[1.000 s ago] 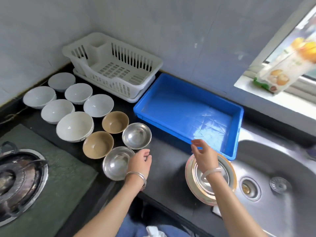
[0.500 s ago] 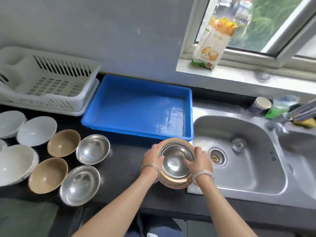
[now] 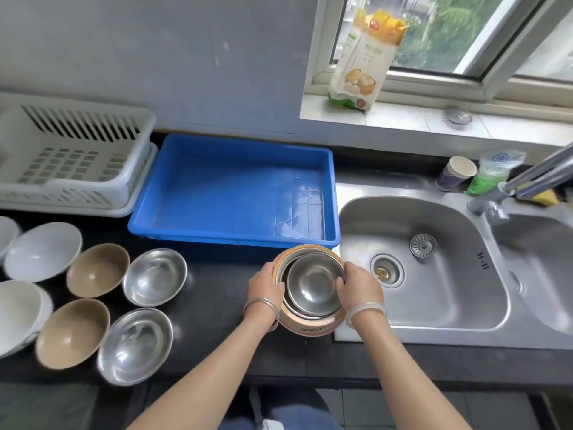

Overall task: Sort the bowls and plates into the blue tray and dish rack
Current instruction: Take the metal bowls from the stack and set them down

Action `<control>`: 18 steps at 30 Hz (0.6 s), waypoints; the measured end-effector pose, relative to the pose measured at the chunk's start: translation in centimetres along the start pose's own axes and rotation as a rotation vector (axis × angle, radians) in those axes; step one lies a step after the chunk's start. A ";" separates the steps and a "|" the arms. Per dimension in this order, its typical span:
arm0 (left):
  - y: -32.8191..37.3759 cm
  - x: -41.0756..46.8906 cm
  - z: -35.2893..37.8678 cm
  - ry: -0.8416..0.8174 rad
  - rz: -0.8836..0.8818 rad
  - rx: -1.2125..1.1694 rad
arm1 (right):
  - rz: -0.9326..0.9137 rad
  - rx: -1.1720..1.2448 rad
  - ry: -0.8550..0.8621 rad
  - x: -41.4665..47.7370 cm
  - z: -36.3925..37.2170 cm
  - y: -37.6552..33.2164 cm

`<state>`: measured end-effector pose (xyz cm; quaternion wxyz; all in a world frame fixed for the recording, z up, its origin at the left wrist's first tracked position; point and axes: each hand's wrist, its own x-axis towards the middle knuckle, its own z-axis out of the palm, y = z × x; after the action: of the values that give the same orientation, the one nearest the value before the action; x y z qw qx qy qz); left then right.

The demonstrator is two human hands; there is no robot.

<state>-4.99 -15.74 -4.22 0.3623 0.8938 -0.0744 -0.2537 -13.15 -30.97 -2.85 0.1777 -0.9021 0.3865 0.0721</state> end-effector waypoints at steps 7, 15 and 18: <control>0.0 0.2 0.2 0.009 -0.019 0.017 | 0.031 -0.021 0.075 -0.1 -1.9 0.1; 0.9 0.4 0.7 0.046 0.003 0.101 | 0.085 0.259 0.105 -0.8 -2.8 1.1; 1.1 0.4 0.6 0.054 0.002 0.128 | 0.112 0.323 0.111 -1.0 -2.9 1.8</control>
<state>-4.91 -17.08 -4.00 0.3066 0.9215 -0.0814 -0.2238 -15.13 -32.54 -0.40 0.2946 -0.8415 0.4519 -0.0311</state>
